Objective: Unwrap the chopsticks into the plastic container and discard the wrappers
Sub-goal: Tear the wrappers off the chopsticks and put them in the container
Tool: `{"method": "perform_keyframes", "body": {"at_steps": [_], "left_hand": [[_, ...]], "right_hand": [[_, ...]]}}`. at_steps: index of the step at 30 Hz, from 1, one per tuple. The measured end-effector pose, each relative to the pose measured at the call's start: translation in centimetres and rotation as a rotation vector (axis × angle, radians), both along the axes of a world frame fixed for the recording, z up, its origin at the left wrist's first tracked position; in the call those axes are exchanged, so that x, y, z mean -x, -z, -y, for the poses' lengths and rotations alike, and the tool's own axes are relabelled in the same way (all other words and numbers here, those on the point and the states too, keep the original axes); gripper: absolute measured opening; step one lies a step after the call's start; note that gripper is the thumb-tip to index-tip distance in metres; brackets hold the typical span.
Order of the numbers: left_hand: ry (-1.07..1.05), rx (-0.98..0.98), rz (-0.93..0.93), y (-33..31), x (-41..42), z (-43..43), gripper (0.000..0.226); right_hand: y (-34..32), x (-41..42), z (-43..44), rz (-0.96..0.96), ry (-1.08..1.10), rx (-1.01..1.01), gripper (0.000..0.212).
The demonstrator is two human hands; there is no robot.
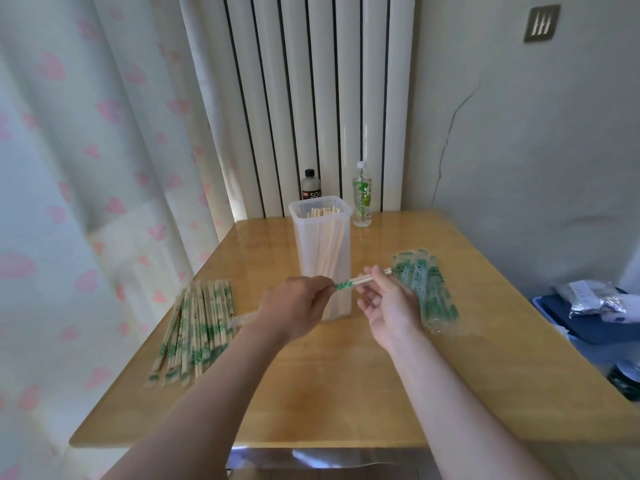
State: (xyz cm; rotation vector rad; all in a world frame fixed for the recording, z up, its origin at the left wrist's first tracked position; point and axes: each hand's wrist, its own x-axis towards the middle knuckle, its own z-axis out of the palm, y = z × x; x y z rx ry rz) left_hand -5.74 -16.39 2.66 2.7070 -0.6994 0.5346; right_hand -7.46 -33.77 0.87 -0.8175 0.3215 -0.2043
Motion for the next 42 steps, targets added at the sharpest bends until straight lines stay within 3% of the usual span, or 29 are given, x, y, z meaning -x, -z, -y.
{"method": "perform_keyframes", "body": {"at_steps": [6,10,18,21,26,32,37,42], "left_hand": [[-0.008,-0.018,0.050,0.0,-0.6,-2.2,0.027],[-0.154,0.086,0.082,-0.3,-1.1,-5.4,0.019],[-0.286,0.716,-0.015,-4.0,-1.6,-5.1,0.024],[-0.237,0.838,-0.080,-4.9,-2.0,-4.3,0.026],[-0.108,0.923,-0.123,-6.8,-1.7,-2.8,0.031],[-0.096,0.904,-0.083,-8.7,-2.6,-2.5,0.028],[-0.109,0.953,-0.092,-8.8,-3.0,-3.2,0.026],[-0.112,0.915,-0.120,-8.2,-2.2,-4.5,0.027]], "right_hand": [[0.4,-0.2,2.1,-0.047,0.090,-0.142,0.019],[0.6,-0.2,4.7,-0.057,0.182,-0.179,0.016],[0.8,0.1,4.1,-0.046,0.209,-0.078,0.016],[0.3,-0.1,3.7,-0.033,0.208,-0.047,0.016],[-3.5,-0.6,3.7,0.055,0.228,-0.058,0.017],[-11.3,-2.2,3.5,0.227,0.291,-0.022,0.018],[-16.0,-4.2,2.6,0.314,0.346,0.171,0.015],[-16.3,-6.4,1.2,0.358,0.443,0.646,0.023]]}}
